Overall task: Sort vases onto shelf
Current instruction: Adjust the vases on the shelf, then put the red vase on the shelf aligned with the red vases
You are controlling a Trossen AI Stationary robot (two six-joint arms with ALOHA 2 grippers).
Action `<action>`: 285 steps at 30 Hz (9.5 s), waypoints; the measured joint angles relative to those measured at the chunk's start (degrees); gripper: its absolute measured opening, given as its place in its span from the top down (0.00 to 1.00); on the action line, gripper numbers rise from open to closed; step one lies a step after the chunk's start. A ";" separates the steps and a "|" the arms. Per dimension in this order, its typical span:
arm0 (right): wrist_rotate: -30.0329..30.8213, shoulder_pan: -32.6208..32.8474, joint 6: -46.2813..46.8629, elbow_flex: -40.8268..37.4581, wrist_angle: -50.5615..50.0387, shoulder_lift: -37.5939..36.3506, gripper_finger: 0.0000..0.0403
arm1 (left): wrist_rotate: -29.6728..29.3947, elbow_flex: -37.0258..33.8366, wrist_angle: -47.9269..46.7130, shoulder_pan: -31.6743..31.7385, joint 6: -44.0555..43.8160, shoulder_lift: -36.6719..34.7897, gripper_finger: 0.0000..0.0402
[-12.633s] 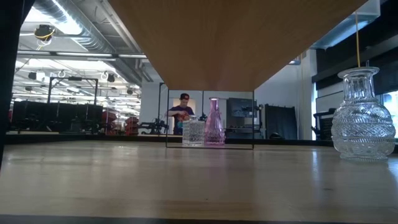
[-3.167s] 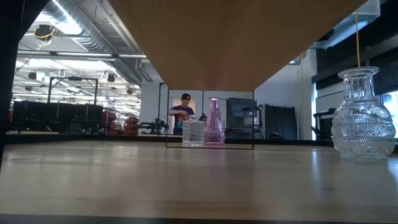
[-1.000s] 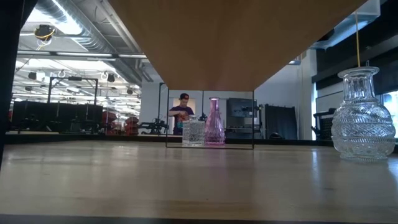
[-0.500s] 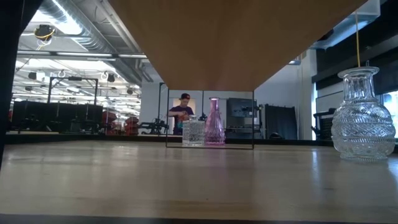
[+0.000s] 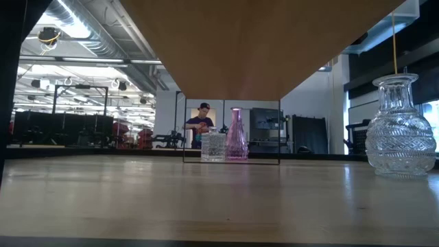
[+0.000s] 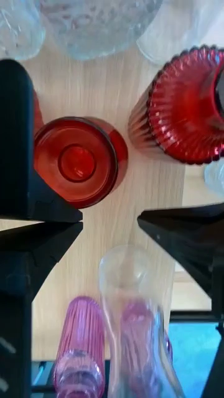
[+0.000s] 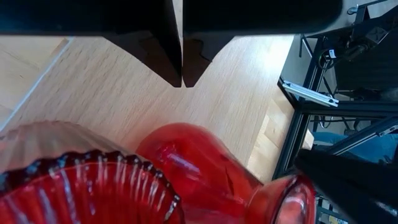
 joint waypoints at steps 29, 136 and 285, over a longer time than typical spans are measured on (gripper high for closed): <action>1.58 0.95 -2.07 0.00 -8.05 -7.99 1.00 | 0.95 0.03 1.29 1.90 -4.30 -11.78 1.00; -5.22 6.89 -26.61 -0.02 5.97 -5.88 1.00 | 4.08 -32.61 41.43 -5.23 -26.48 -15.43 1.00; 2.81 7.08 -15.91 0.00 -16.37 -17.42 1.00 | -45.24 -108.10 64.45 -20.46 -89.45 -52.36 0.98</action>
